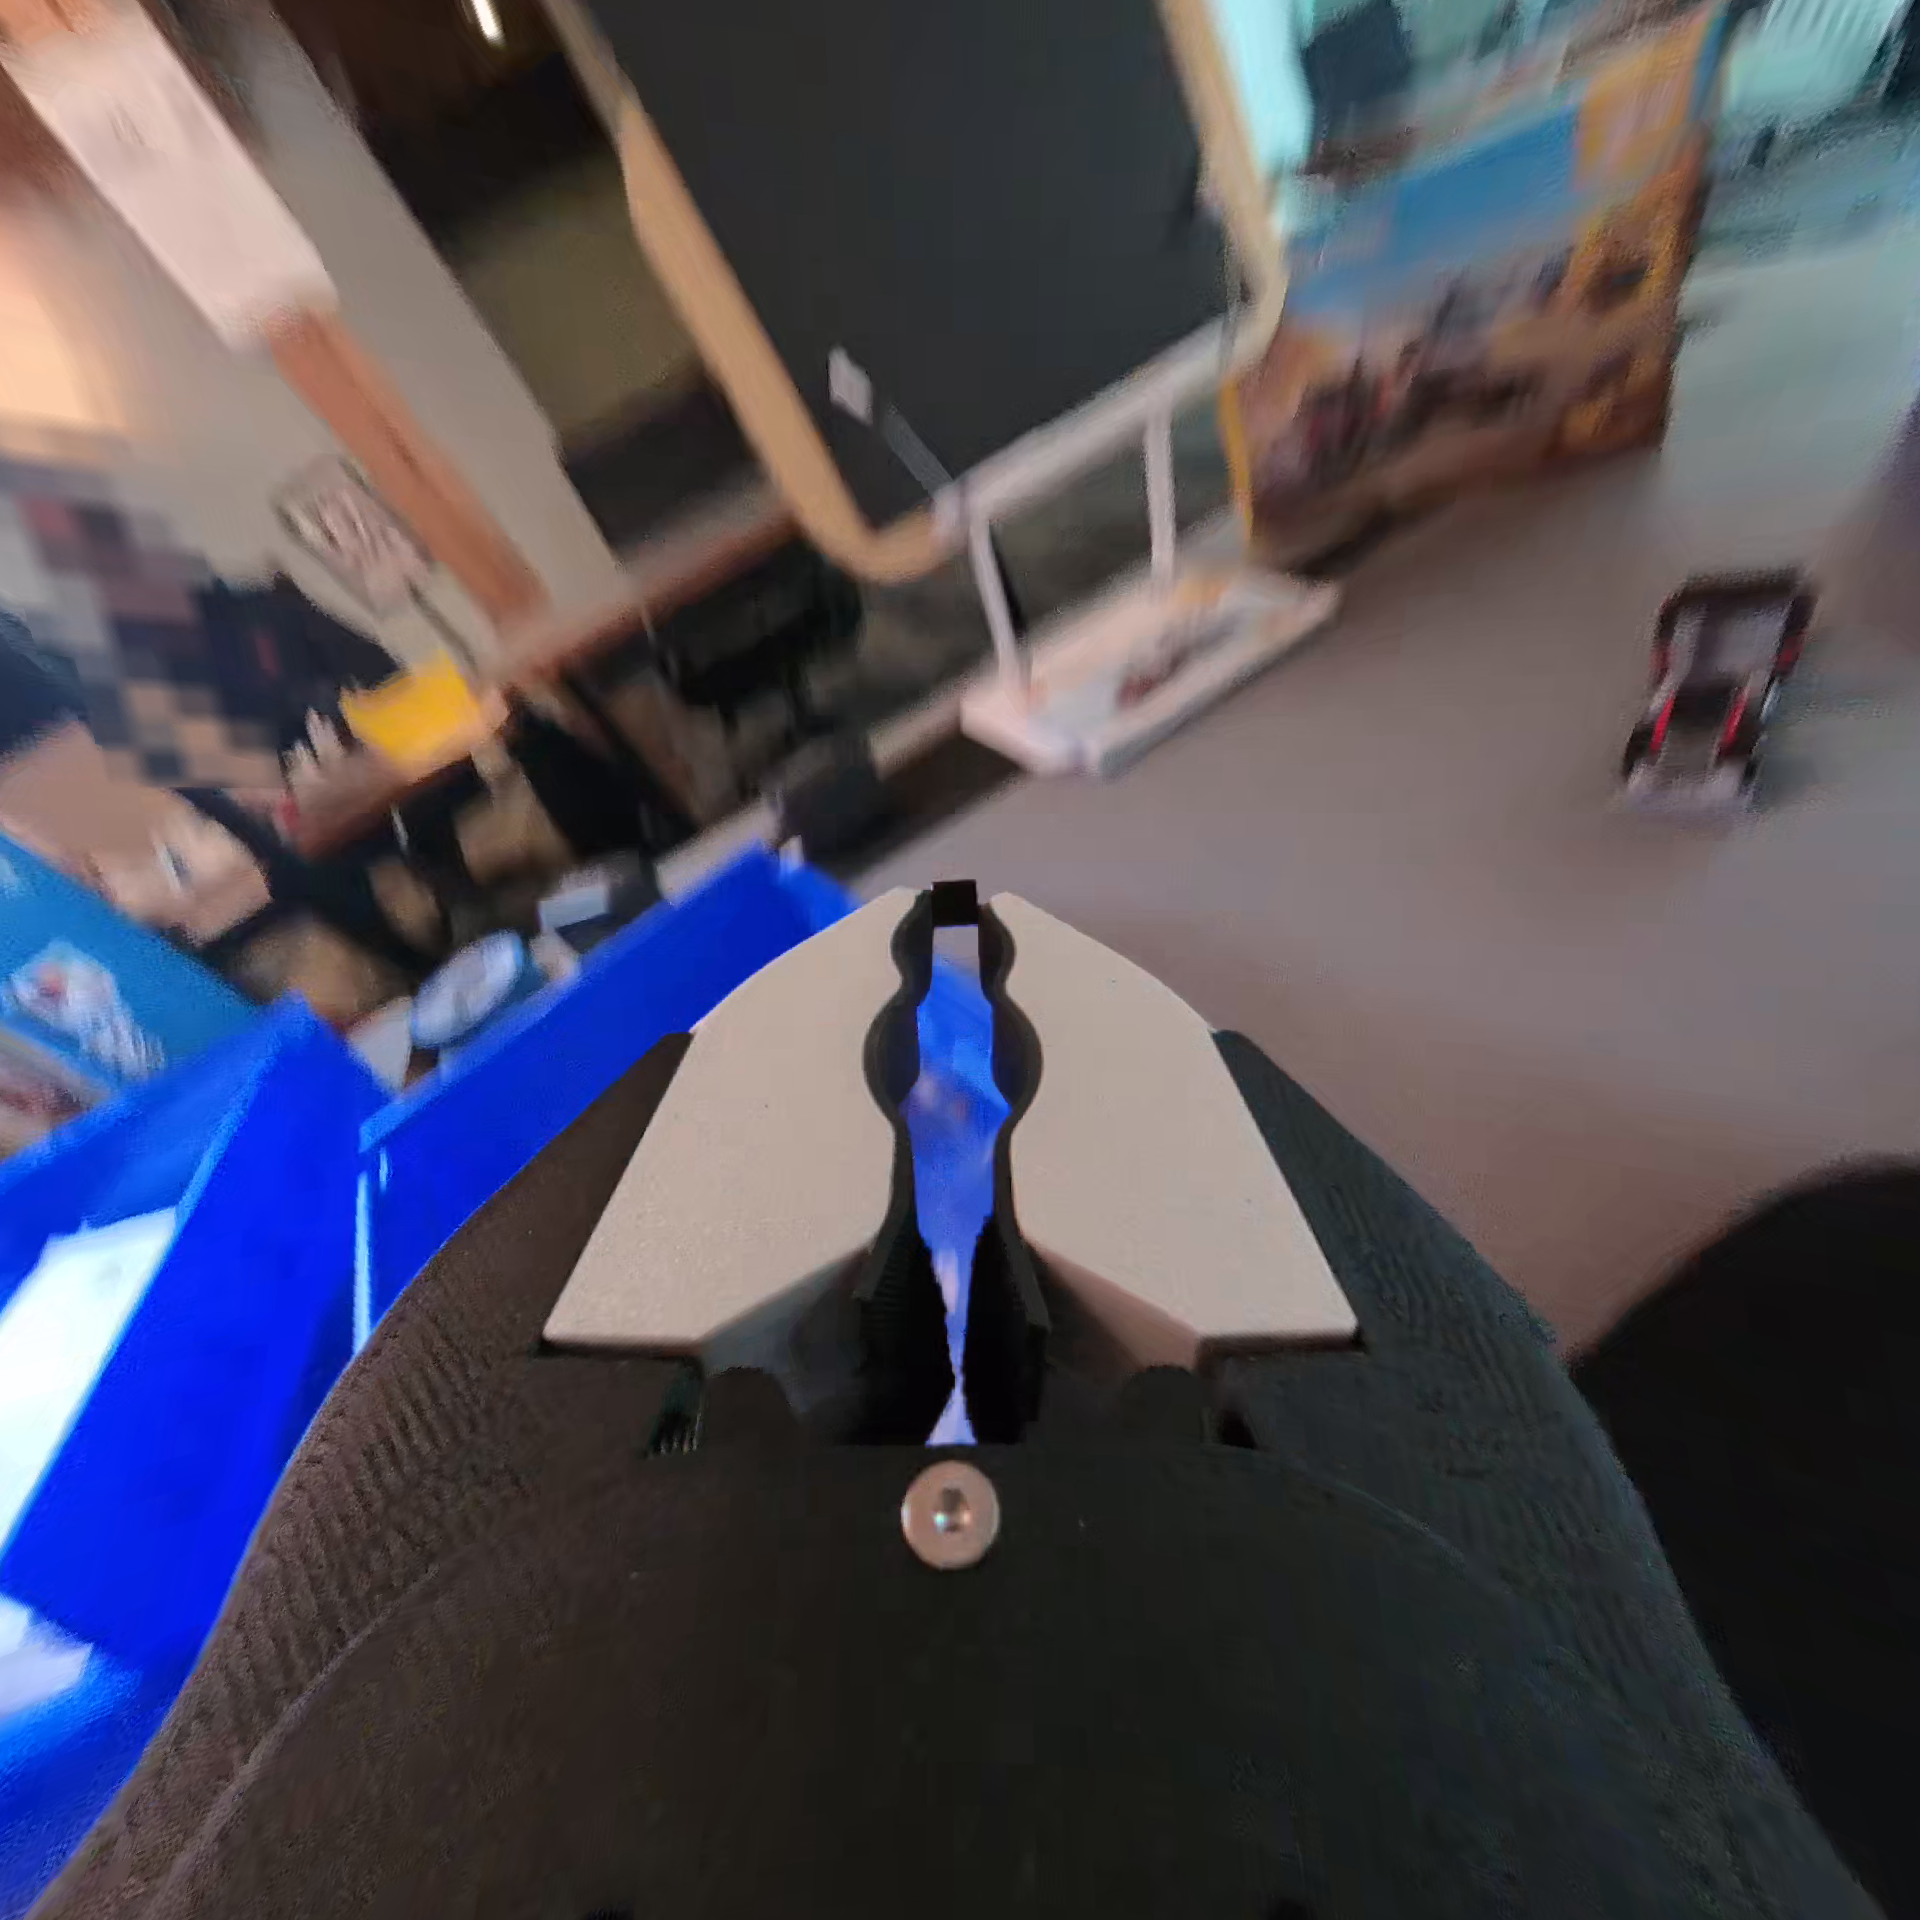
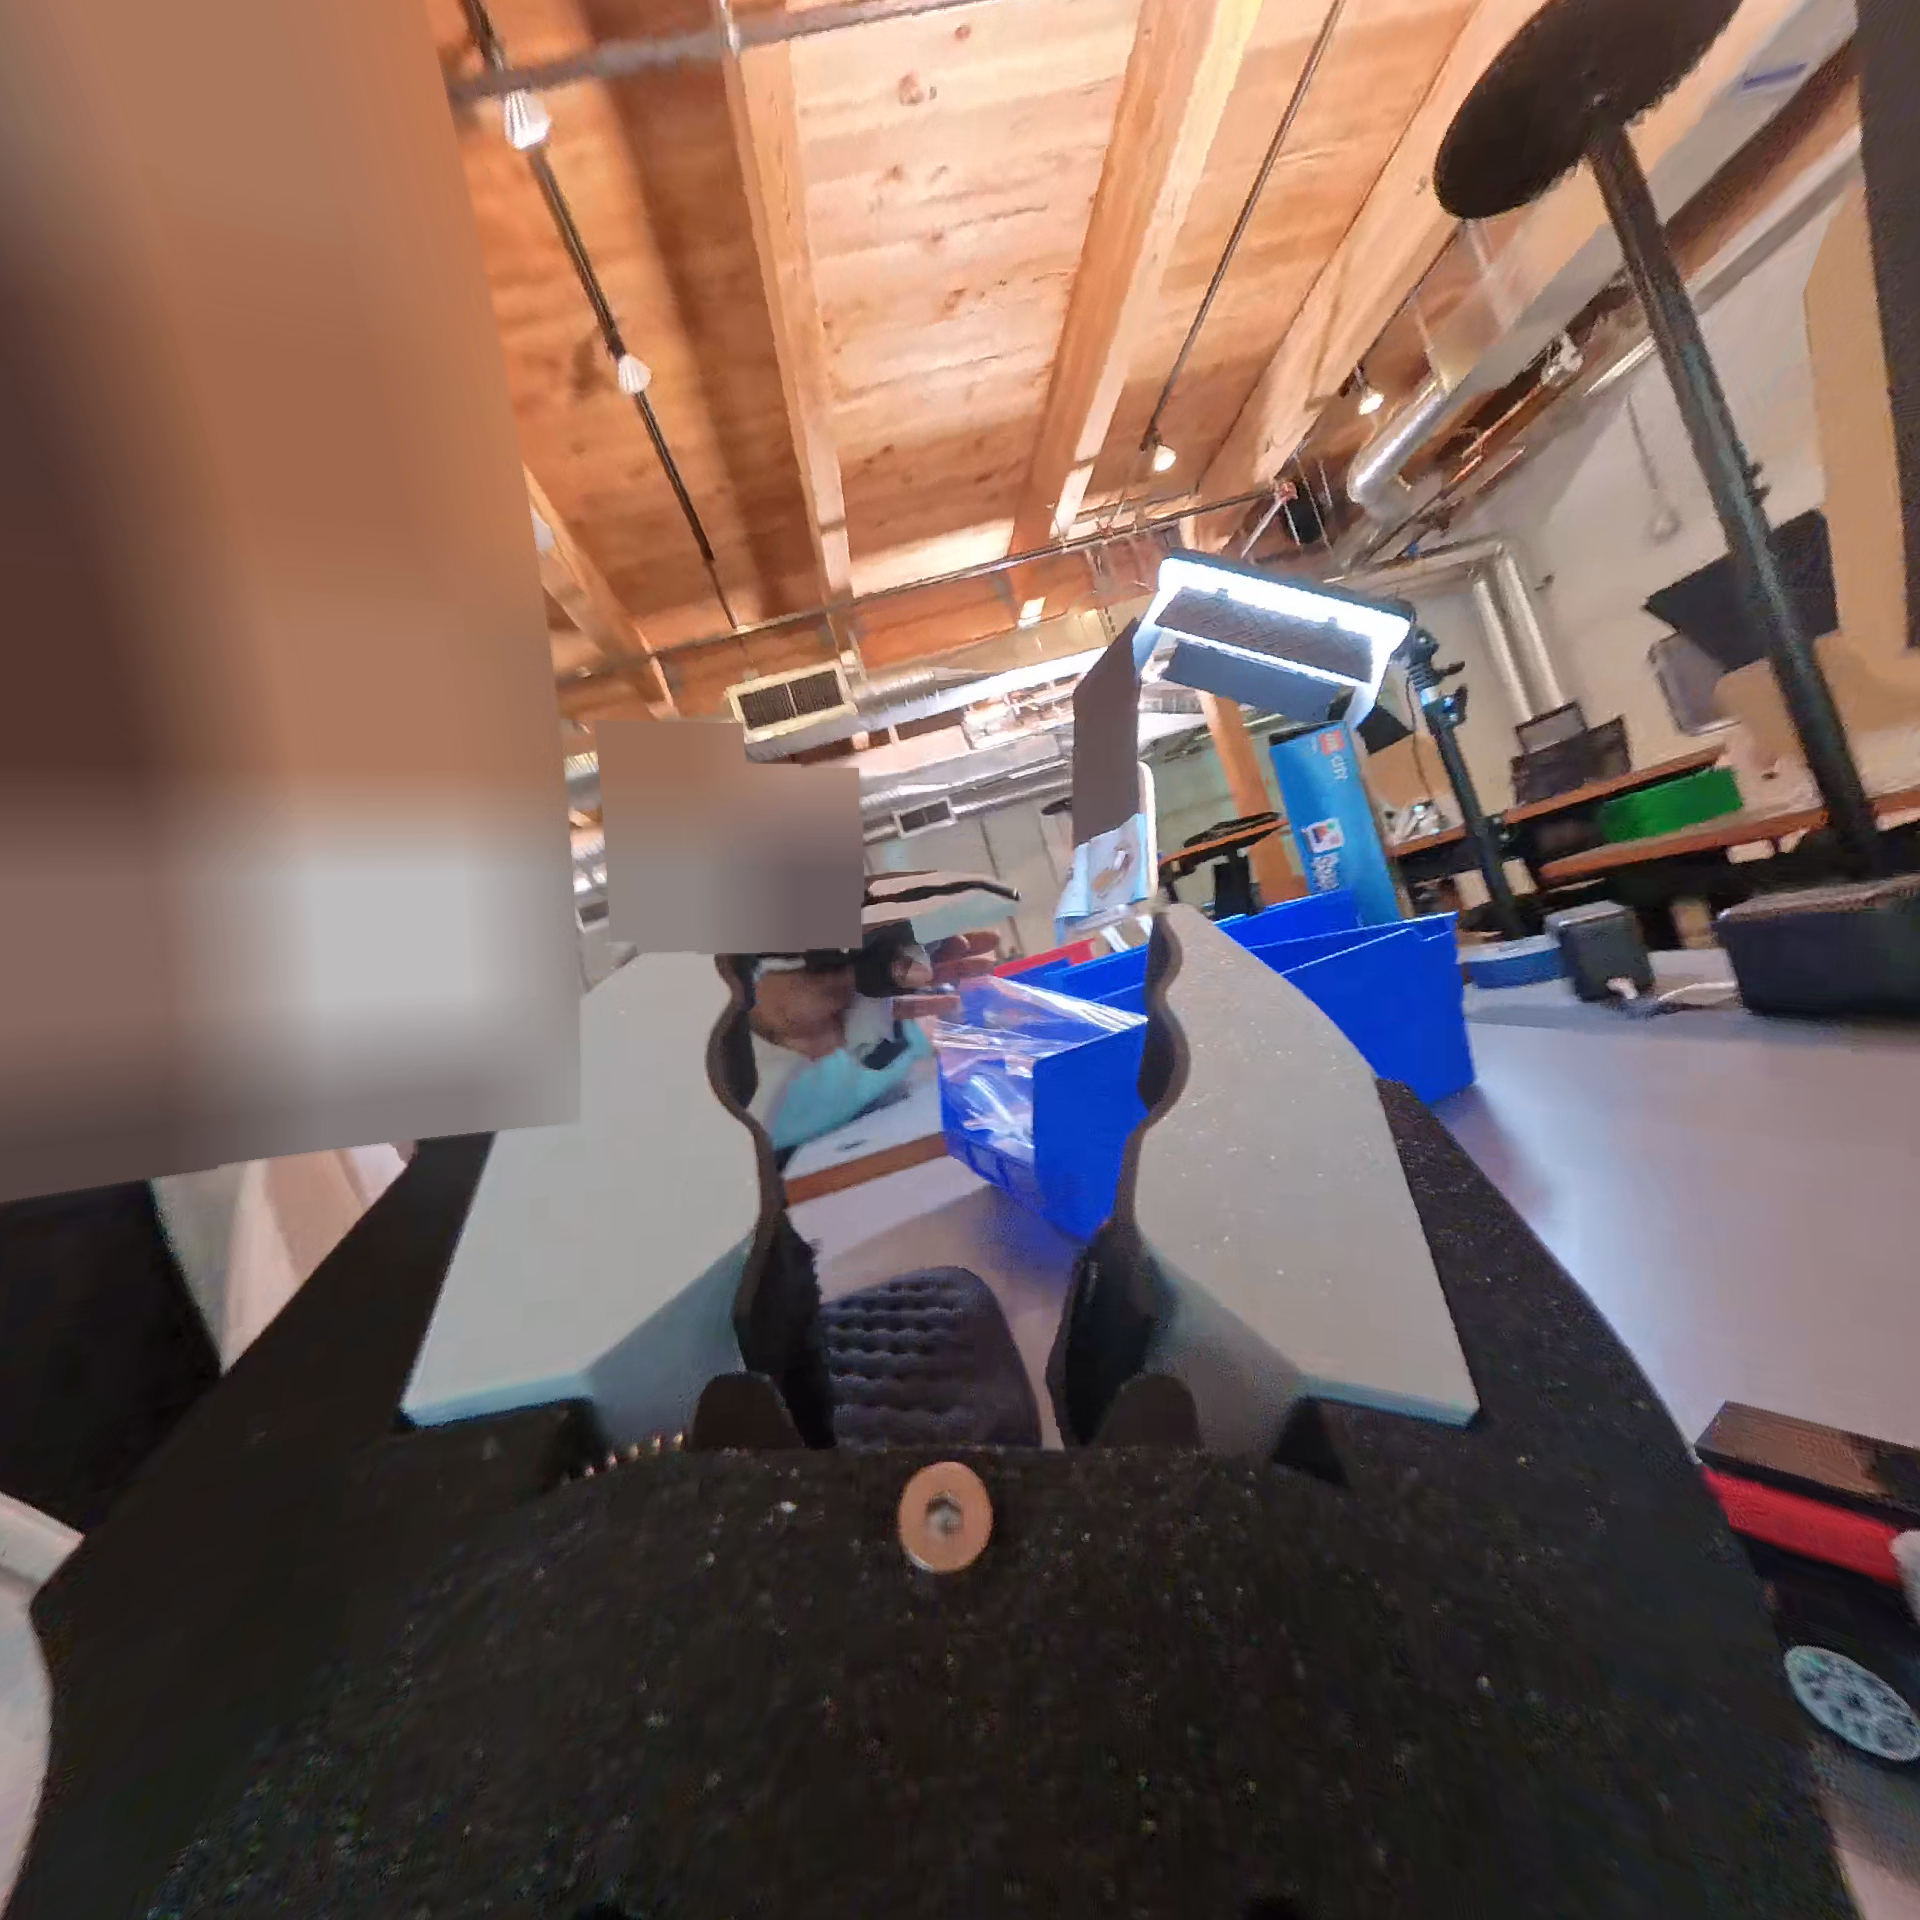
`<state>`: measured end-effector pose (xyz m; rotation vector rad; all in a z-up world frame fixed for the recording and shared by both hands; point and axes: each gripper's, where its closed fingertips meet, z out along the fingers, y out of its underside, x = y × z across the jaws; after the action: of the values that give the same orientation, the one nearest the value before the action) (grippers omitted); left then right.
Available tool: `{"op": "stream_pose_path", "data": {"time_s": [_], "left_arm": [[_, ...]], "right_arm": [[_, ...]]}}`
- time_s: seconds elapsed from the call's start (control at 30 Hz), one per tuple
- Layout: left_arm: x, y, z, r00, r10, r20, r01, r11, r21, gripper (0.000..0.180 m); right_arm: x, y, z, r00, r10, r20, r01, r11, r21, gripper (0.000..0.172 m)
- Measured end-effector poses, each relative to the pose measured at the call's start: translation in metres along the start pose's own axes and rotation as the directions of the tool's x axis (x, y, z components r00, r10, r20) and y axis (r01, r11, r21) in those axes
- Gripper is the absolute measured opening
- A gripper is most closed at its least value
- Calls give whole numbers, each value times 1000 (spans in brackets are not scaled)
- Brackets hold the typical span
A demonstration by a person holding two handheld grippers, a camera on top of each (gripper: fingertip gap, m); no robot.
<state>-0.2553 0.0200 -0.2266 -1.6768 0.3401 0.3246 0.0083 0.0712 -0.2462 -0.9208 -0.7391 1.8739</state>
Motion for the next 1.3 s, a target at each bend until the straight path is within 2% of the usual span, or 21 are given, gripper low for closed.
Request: {"op": "stream_pose_path", "data": {"time_s": [0.07,0.17,0.27,0.37,0.57,0.6,0.67,0.7,0.73,0.8,0.83,0.9,1.0,1.03,1.07,1.1,1.13,1.17,1.2,1.23,1.3], "left_arm": [[-20,35,-5,1000,-7,-23,2,979,-205,9],[-30,63,-10,995,72,-65,-92,919,-383,8],[-21,70,-9,980,149,-130,-193,868,-457,9],[-21,76,-4,969,197,-150,-246,832,-497,32],[-15,74,1,967,185,-175,-248,839,-484,57],[-17,71,2,968,188,-166,-246,844,-477,66],[-22,55,6,976,190,-106,-217,887,-407,105],[-21,41,9,981,176,-79,-192,924,-331,129],[-17,22,10,987,150,-62,-160,961,-224,146],[-3,-29,4,996,65,-58,-61,996,67,146],[3,-59,-6,997,7,-72,10,971,241,146],[12,-108,-33,989,-80,-126,133,853,505,146],[22,-154,-70,984,-106,-145,179,640,747,143],[30,-164,-81,986,-77,-148,165,566,808,130],[40,-171,-91,987,-34,-154,150,497,854,95],[52,-174,-98,985,10,-172,150,443,884,94],[65,-176,-102,978,49,-205,168,405,899,92],[76,-176,-103,966,76,-249,202,383,901,90],[88,-176,-100,950,95,-297,241,380,893,89],[99,-174,-92,932,110,-346,276,404,872,87],[119,-166,-66,891,112,-440,330,506,797,84]], "right_arm": [[0,5,2,998,-56,-20,56,998,-36,76],[2,1,0,997,-61,-37,60,998,-19,78],[5,-7,-4,998,-40,-56,42,999,32,78],[6,-8,-4,997,-44,-63,47,998,35,78],[5,-5,-4,996,-55,-64,57,998,19,78],[5,-6,-4,997,-51,-65,53,998,21,78],[4,-7,-4,996,-54,-65,55,998,25,79],[3,-8,-4,996,-60,-65,62,998,29,81],[3,-9,-4,995,-72,-69,75,997,35,86],[3,-14,-3,988,-126,-94,131,990,56,100],[3,-17,-3,980,-163,-111,171,983,67,108],[0,-22,-3,960,-245,-137,257,963,82,121],[-4,-26,-2,909,-381,-167,396,916,66,128],[-6,-27,-3,887,-428,-174,444,894,64,121],[-7,-30,-5,863,-470,-186,488,871,62,115],[-10,-30,-7,840,-513,-178,528,848,47,89],[-15,-27,-9,823,-551,-142,557,830,8,37],[-15,-25,-12,804,-579,-135,581,814,-28,4],[-10,-25,-14,787,-594,-169,594,803,-58,2],[-7,-23,-14,781,-600,-174,596,799,-77,2],[-10,-23,-12,777,-607,-167,605,793,-67,11]]}}
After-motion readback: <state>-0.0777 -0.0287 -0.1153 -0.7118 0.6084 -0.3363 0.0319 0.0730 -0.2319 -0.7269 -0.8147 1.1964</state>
